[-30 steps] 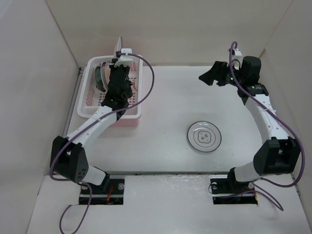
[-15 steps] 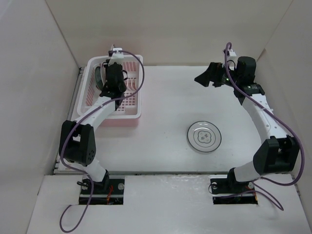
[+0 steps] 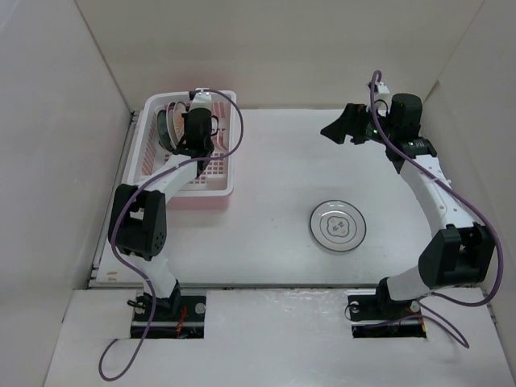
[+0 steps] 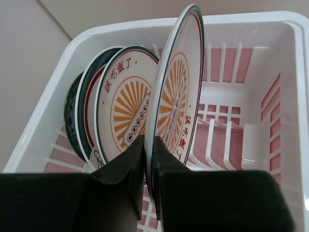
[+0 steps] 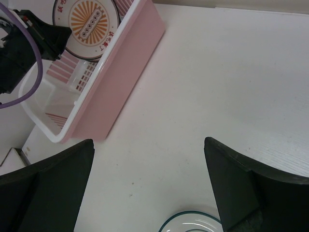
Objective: Load the plates into the dish rack
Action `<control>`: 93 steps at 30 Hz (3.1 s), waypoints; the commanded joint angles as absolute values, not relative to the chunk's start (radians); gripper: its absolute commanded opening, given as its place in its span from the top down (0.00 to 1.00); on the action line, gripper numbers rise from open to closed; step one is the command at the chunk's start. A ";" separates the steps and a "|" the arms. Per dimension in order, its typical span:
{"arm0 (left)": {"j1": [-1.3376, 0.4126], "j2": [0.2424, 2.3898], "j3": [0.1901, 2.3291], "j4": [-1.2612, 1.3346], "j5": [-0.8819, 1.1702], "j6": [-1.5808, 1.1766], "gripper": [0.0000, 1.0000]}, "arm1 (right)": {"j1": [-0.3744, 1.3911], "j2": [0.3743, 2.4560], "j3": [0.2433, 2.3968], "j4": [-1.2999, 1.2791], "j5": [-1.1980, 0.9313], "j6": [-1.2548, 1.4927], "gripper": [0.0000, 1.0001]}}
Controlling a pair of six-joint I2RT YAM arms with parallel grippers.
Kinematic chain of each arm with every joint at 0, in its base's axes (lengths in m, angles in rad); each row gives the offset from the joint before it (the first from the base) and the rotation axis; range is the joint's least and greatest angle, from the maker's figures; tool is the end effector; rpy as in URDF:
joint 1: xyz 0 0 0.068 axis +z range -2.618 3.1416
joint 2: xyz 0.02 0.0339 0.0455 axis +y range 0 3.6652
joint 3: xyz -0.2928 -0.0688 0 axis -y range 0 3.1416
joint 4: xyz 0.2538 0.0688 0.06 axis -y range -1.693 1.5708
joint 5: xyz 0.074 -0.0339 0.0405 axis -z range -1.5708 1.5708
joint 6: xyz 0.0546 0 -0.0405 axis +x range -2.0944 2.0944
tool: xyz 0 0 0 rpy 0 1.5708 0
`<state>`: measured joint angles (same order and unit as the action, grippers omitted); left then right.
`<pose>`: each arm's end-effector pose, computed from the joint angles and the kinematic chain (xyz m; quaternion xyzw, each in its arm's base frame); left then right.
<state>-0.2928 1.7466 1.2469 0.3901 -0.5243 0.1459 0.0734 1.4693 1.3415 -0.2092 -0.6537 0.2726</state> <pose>0.4323 -0.1018 0.3196 -0.0123 0.7397 0.1452 0.6569 0.3570 0.0595 0.3932 -0.1080 0.7871 0.3523 0.4946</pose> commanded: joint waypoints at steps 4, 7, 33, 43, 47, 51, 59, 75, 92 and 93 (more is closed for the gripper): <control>-0.287 1.723 1.266 0.477 -0.549 0.129 1.00 | 0.081 1.465 1.342 -0.181 -0.667 0.255 0.00; -0.287 1.723 1.256 0.491 -0.572 0.138 1.00 | 0.081 1.465 1.342 -0.181 -0.667 0.255 0.00; -0.287 1.792 1.247 0.451 -0.574 0.109 1.00 | 0.081 1.456 1.342 -0.181 -0.686 0.255 0.00; -0.287 1.792 1.269 0.397 -0.561 0.084 0.84 | 0.081 1.456 1.342 -0.181 -0.695 0.255 0.00; -0.287 1.792 1.269 0.397 -0.561 0.084 0.74 | 0.081 1.456 1.342 -0.181 -0.695 0.255 0.00; -0.287 1.769 1.269 0.385 -0.539 0.084 0.65 | 0.081 1.456 1.342 -0.181 -0.704 0.255 0.00; -0.287 1.732 1.304 0.348 -0.528 0.084 0.41 | 0.081 1.476 1.342 -0.181 -0.704 0.255 0.00; -0.454 1.505 1.488 0.140 -0.461 0.101 0.00 | 0.081 1.468 1.361 -0.210 -0.672 0.255 0.00; -0.750 1.588 1.387 0.188 0.136 -0.146 0.00 | 0.061 0.761 1.338 -0.270 -0.127 0.310 0.00; -0.750 1.597 1.359 0.208 0.223 -0.146 0.00 | 0.061 0.723 1.348 -0.270 -0.127 0.310 0.00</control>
<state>-0.7521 1.5967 1.4082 0.1123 0.0166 -0.0734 0.0650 0.7437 1.3308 -0.2176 -0.2363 0.3065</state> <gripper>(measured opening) 0.997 0.998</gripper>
